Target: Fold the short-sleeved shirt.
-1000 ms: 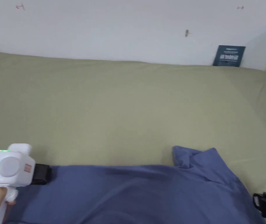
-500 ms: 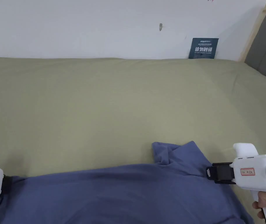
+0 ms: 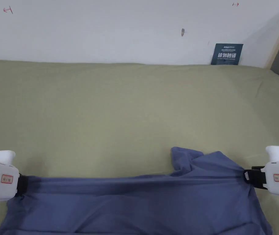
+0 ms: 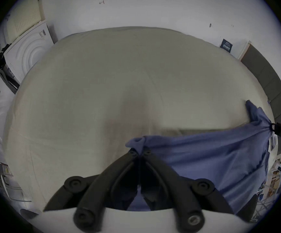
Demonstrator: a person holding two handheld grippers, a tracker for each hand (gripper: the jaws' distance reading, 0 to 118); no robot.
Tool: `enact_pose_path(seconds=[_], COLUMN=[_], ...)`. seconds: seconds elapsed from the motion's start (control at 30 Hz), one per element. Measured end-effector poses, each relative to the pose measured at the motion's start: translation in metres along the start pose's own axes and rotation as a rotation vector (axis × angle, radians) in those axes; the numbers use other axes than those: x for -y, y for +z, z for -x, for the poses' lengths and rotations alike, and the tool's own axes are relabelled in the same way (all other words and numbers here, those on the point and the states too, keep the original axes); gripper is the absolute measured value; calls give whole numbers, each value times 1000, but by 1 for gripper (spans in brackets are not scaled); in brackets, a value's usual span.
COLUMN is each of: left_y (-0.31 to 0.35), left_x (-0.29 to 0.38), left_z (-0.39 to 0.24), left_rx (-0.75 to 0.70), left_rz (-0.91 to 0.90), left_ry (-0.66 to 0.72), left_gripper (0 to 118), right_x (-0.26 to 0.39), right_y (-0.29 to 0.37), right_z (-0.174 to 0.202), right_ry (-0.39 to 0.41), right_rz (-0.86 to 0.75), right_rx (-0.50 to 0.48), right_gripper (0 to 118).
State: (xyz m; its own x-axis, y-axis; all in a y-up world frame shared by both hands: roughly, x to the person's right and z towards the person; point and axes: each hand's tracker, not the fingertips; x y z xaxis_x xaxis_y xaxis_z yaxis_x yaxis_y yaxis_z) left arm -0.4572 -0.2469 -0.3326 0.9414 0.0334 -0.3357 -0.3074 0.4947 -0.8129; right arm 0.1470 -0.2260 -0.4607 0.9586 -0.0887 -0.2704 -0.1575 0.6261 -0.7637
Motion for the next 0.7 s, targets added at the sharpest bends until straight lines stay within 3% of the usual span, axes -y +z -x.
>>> enact_pose_path(seconds=[0.33,0.7], left_y=[112,140], left_x=[67,172], left_z=[22,38], left_rx=[68,102], left_rz=[-124,-142], left_ry=[-10,-10], left_gripper=[0,0], right_x=[53,169], right_y=[126,180], right_z=[9,7], right_ry=[34,32], right_rz=[-120,-100], right_rx=[-37,-39], right_gripper=[3,3])
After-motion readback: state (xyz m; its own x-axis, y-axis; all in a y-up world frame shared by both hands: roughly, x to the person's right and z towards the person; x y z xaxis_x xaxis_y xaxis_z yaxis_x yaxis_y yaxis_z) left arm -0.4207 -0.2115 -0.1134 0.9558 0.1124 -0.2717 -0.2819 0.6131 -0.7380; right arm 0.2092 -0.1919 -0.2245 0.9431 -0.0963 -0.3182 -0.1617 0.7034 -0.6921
